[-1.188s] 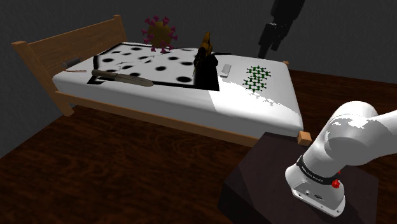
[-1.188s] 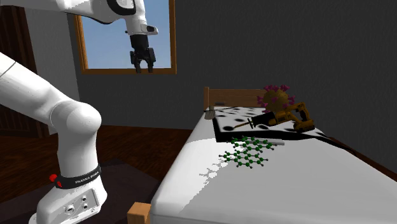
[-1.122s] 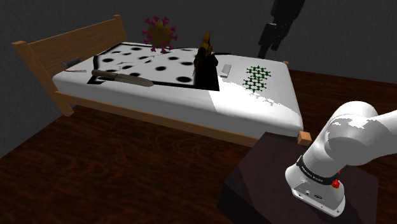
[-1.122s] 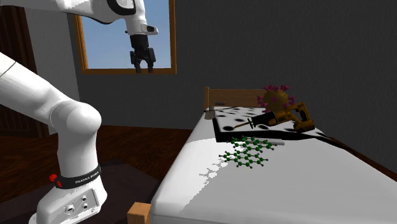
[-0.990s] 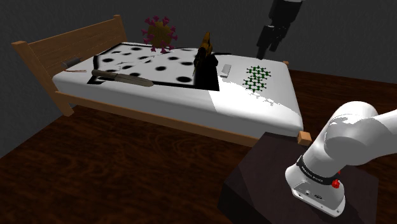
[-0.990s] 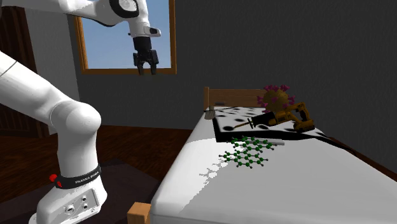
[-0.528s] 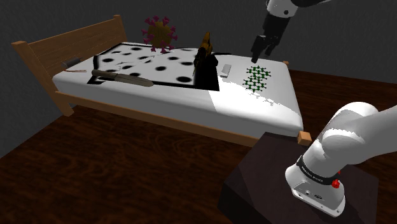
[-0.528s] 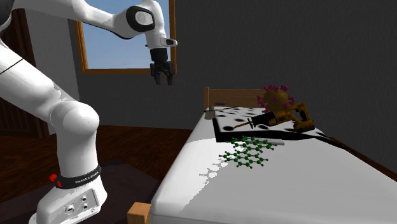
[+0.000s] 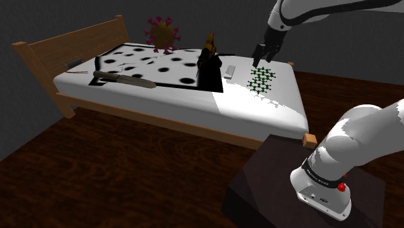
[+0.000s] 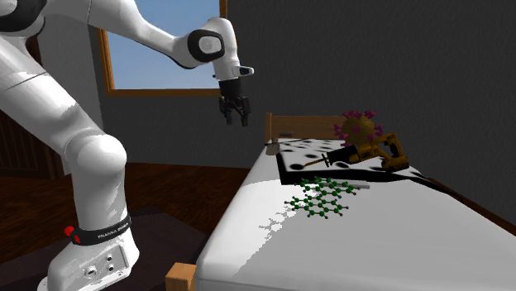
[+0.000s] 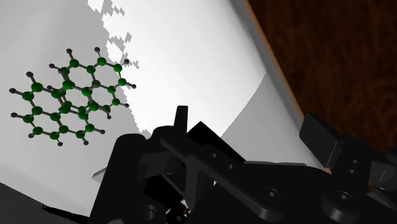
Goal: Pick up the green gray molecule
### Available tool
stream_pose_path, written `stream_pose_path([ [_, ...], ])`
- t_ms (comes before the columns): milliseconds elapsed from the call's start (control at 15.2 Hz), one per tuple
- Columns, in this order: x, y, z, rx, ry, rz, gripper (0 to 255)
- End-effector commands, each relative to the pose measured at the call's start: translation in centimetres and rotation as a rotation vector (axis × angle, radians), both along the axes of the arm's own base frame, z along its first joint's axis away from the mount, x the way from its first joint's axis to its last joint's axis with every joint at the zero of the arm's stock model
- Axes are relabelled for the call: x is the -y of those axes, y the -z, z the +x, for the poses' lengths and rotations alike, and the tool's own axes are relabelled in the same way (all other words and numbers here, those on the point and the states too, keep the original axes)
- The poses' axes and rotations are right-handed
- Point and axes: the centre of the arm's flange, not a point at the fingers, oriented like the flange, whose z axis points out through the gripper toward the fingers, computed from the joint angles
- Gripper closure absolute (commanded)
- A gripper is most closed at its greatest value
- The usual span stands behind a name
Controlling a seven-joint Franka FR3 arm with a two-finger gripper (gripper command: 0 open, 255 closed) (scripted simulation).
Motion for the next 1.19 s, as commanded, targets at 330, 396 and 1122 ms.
stream_pose_path([
  [330,7.0,4.7,3.0,0.037,0.086,0.0,0],
  [396,8.0,5.3,3.4,0.042,0.098,0.001,0],
  [1122,19.6,12.5,6.9,0.098,0.232,0.003,0],
])
